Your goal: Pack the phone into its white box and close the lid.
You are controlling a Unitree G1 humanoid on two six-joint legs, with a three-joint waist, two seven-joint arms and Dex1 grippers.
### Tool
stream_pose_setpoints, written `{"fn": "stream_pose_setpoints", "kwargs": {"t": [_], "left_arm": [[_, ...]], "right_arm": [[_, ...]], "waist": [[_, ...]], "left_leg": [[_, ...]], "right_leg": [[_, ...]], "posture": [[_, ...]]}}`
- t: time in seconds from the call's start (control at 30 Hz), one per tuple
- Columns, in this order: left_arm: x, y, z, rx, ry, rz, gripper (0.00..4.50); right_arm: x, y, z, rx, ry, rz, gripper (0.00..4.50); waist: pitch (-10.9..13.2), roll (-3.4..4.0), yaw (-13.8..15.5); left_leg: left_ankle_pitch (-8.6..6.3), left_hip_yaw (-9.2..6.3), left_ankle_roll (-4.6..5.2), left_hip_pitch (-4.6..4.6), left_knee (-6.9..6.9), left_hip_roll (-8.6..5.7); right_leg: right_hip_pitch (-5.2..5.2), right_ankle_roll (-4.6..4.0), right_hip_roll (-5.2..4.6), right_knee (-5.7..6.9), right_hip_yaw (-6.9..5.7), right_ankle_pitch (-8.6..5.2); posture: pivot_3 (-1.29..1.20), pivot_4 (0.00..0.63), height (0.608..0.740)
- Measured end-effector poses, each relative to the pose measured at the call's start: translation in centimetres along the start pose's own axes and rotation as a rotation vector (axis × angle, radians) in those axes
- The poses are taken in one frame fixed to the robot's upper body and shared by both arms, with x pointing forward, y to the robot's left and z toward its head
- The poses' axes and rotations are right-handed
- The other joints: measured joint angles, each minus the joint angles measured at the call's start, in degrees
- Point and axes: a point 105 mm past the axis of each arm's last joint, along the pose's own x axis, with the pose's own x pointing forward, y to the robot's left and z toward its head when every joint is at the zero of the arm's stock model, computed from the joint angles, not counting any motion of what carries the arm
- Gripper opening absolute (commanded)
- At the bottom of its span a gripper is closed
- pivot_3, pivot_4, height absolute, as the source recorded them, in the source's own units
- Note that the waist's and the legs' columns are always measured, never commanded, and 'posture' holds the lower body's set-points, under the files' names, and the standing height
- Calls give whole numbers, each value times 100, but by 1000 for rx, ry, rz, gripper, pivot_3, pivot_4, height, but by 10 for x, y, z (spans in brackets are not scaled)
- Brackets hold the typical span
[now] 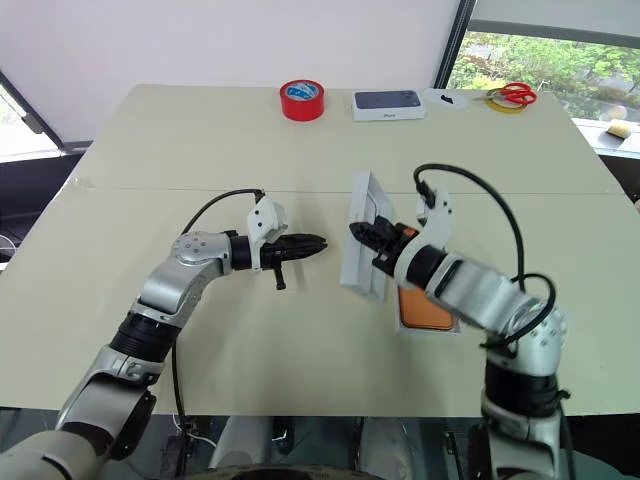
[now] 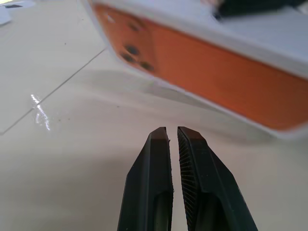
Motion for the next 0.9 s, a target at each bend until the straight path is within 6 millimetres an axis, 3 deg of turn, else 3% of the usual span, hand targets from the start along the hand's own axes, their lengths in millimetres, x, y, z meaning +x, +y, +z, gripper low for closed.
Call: {"fn": "stream_pose_setpoints", "kwargs": {"t": [0.17, 0.2, 0.27, 0.4, 0.57, 0.73, 0.8, 0.9], "left_arm": [[16, -10, -1, 3, -5, -37, 396], [19, -13, 0, 5, -6, -46, 396], [28, -21, 0, 12, -3, -75, 396], [46, -36, 4, 12, -19, -123, 396], [64, -45, 16, 24, -50, -147, 396], [80, -57, 18, 24, -53, -167, 396], [85, -61, 18, 28, -46, -180, 396], [90, -66, 19, 32, -55, -192, 396]], "right_arm": [[-6, 1, -12, -4, 4, -26, 26], [-9, -8, -14, -8, 12, -56, 601], [-14, -16, -14, -31, 21, -82, 1331], [-18, -20, -9, -87, 26, -83, 3353], [-34, -29, 22, -296, 60, -126, 3353], [-73, -36, 84, -529, 32, -299, 3353], [-83, -44, 95, -581, 22, -366, 3353], [-90, -68, 95, -641, 60, -453, 2045]], "waist": [[0, 0, 15], [0, 0, 20], [0, 0, 11], [0, 0, 9], [0, 1, 16], [1, -2, 48], [1, -6, 33], [1, -5, 19]], "left_leg": [[-1, -8, 1, 1, -1, 0], [-1, -7, 2, 0, 1, -1], [-2, -7, 3, 2, 0, -1], [-2, -9, 3, 2, -1, 1], [-2, -8, 4, 3, 1, 0], [-4, -3, 7, 3, 4, -3], [-4, 0, 7, 4, 3, -2], [-4, -1, 7, 4, 3, -1]], "right_leg": [[2, -1, 3, -1, 0, 0], [3, -1, 1, -2, 1, 0], [3, -1, 1, -2, 1, 0], [3, -1, 5, -2, 1, -1], [3, -1, 4, -2, 3, -1], [10, -1, 0, -11, 0, -1], [11, -1, 2, -14, 0, -1], [8, -1, 2, -13, 1, 0]], "posture": [[0, 150, 730], [0, 150, 730], [0, 150, 730], [0, 150, 730], [0, 150, 730], [0, 150, 730], [0, 150, 730], [0, 150, 730]]}}
